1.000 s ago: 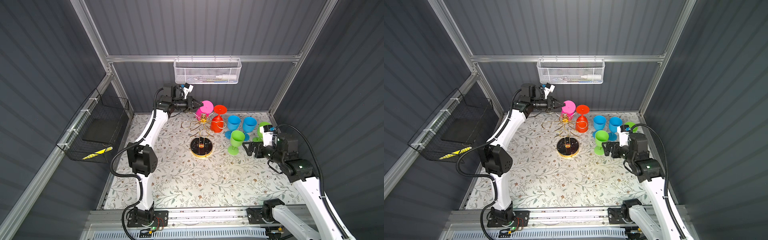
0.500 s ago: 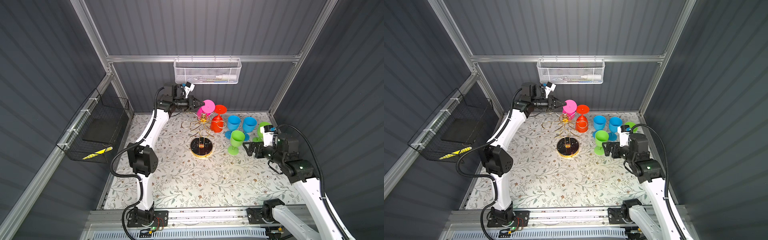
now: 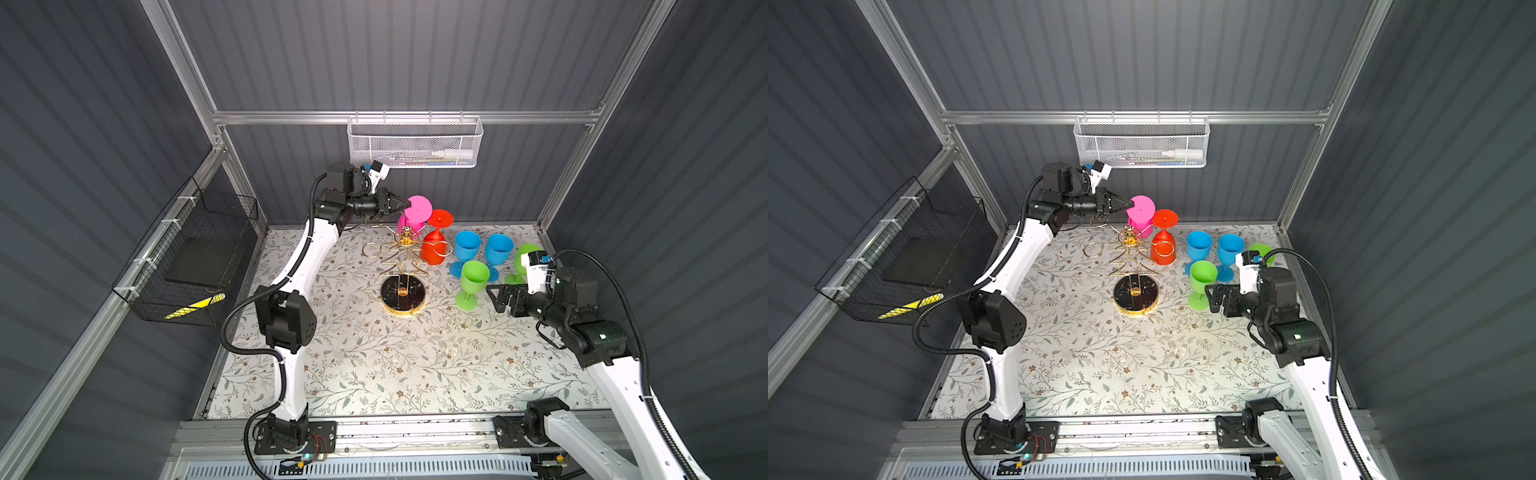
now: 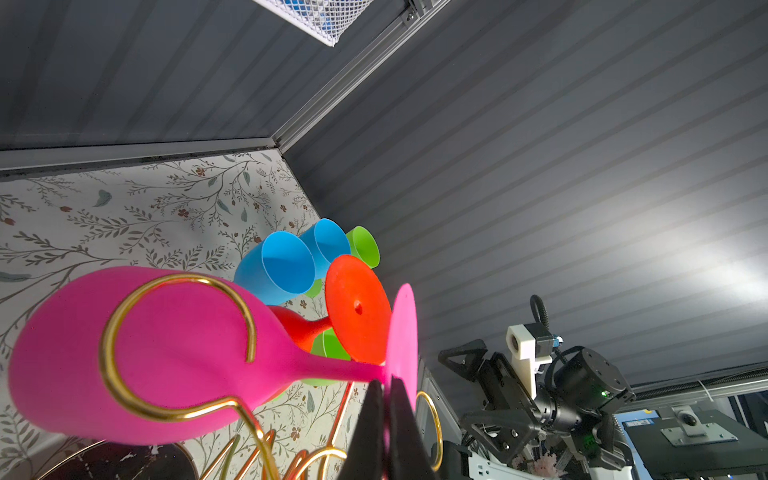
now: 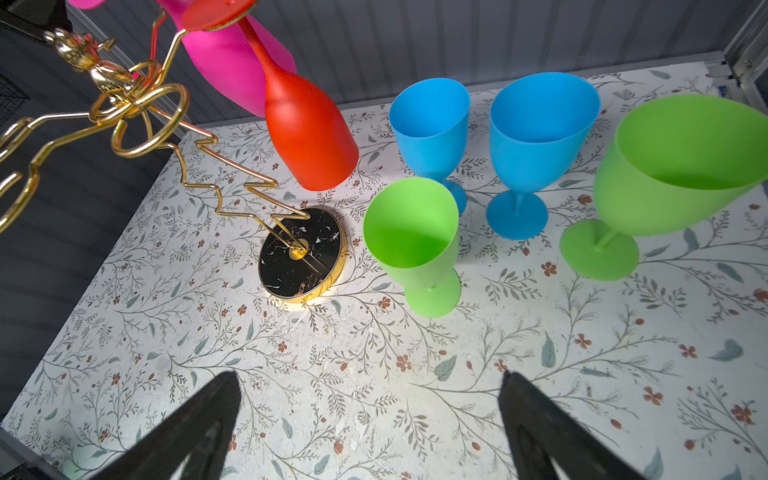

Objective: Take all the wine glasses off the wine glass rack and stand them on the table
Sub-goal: 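Lift the pink glass up off the rack hook with the left gripper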

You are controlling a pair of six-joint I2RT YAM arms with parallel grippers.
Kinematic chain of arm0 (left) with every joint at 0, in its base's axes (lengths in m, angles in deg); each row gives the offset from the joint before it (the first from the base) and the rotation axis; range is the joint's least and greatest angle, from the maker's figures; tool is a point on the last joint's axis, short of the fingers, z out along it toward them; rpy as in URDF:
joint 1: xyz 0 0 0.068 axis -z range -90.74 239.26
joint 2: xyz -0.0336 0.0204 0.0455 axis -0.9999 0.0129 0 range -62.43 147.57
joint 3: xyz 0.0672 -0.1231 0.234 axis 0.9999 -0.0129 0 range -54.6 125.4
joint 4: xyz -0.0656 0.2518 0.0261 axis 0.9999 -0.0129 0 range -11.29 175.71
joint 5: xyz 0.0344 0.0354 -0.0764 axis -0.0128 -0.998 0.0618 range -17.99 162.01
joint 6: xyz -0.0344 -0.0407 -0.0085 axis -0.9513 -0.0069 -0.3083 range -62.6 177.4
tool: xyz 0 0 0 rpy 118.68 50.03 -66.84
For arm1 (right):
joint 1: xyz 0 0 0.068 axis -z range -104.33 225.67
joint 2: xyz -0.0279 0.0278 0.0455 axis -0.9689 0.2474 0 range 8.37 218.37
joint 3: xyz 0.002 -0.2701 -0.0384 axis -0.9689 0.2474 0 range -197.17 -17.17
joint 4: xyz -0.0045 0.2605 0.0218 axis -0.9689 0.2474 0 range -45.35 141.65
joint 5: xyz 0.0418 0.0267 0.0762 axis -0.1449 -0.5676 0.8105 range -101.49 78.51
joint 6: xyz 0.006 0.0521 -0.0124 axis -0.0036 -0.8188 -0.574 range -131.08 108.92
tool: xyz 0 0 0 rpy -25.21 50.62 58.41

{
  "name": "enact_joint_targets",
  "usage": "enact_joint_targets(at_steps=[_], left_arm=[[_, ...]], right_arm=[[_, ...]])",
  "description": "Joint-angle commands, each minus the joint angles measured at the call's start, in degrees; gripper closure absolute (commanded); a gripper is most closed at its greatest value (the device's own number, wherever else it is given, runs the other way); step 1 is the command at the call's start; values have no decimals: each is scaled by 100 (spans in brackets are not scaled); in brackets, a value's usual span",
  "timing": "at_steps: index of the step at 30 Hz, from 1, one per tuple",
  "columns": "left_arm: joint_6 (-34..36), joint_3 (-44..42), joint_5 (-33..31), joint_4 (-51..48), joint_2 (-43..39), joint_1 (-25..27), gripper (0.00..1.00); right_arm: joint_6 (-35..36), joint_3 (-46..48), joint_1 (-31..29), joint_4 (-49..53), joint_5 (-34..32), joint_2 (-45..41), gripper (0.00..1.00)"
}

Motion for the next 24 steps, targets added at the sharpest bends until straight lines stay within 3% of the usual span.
enact_joint_targets(at_steps=[1, 24], left_arm=[[-156, 195, 187, 405, 113, 42, 100], [-557, 171, -58, 1388, 250, 73, 100]], right_arm=[[63, 38, 20, 89, -49, -71, 1], [85, 47, 15, 110, -103, -110, 1]])
